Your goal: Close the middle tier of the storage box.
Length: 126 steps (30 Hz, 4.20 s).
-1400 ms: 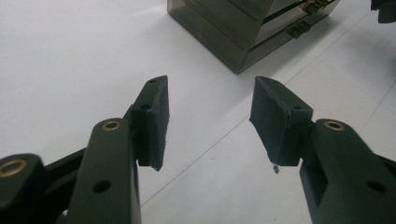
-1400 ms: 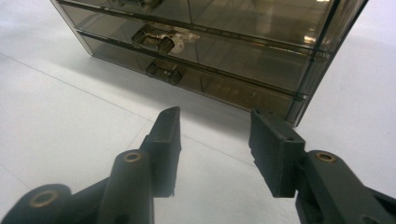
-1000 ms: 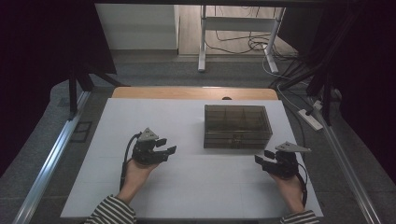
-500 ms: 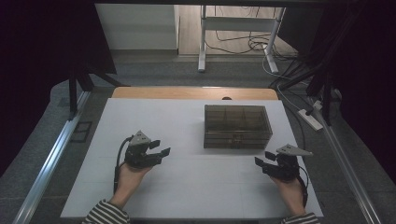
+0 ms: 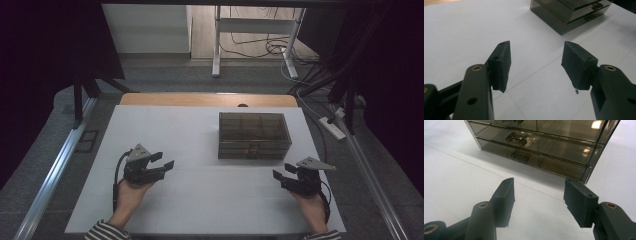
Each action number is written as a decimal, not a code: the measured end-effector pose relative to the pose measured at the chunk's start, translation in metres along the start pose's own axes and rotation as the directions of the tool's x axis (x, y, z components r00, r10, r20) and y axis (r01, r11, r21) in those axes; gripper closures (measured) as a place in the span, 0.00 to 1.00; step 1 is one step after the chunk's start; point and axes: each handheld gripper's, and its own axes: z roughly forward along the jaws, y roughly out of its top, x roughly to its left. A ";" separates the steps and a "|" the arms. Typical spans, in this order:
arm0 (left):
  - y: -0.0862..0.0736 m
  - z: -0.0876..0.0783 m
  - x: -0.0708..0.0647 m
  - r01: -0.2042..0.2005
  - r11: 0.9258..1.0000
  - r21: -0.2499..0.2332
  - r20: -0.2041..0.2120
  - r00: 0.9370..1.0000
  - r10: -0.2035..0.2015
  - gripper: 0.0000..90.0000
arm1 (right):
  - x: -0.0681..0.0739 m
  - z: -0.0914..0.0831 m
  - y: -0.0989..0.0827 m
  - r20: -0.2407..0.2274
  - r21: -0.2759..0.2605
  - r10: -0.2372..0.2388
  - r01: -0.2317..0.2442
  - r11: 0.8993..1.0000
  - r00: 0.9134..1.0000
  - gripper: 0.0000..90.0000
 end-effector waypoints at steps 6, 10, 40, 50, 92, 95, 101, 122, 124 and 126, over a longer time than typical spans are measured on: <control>-0.005 -0.006 0.003 0.006 1.000 -0.009 -0.009 1.000 -0.006 0.45 | 0.000 -0.003 -0.002 0.003 -0.009 0.000 0.000 1.000 1.000 0.45; -0.008 -0.009 0.004 0.005 1.000 -0.012 -0.012 1.000 -0.006 0.45 | 0.001 -0.005 -0.003 0.000 -0.016 0.001 -0.001 1.000 1.000 0.45; -0.031 -0.033 0.011 0.031 0.998 -0.060 -0.044 0.998 -0.034 0.41 | 0.002 -0.022 -0.014 0.011 -0.058 0.001 0.000 0.998 1.000 0.41; -0.039 -0.042 0.014 0.038 0.996 -0.082 -0.063 0.997 -0.043 0.39 | 0.001 -0.029 -0.019 0.021 -0.074 0.007 -0.006 0.997 1.000 0.39; -0.067 -0.060 0.021 0.057 0.991 -0.119 -0.121 0.990 -0.071 0.36 | -0.002 -0.047 -0.040 0.053 -0.111 0.036 -0.029 0.993 0.998 0.34; -0.069 -0.061 0.022 0.059 0.991 -0.120 -0.125 0.989 -0.074 0.36 | -0.003 -0.048 -0.042 0.056 -0.116 0.041 -0.034 0.993 0.998 0.34; -0.071 -0.062 0.024 0.059 0.991 -0.118 -0.134 0.988 -0.075 0.36 | -0.004 -0.050 -0.044 0.062 -0.113 0.044 -0.037 0.993 0.997 0.34; -0.081 -0.066 0.032 0.086 0.989 -0.122 -0.157 0.982 -0.105 0.35 | -0.011 -0.050 -0.050 0.085 -0.108 0.064 -0.055 0.993 0.994 0.34; -0.082 -0.066 0.033 0.090 0.989 -0.121 -0.158 0.981 -0.109 0.35 | -0.012 -0.050 -0.050 0.089 -0.108 0.065 -0.055 0.993 0.994 0.34; -0.083 -0.066 0.034 0.095 0.988 -0.121 -0.158 0.981 -0.114 0.35 | -0.012 -0.050 -0.051 0.091 -0.108 0.066 -0.056 0.993 0.994 0.34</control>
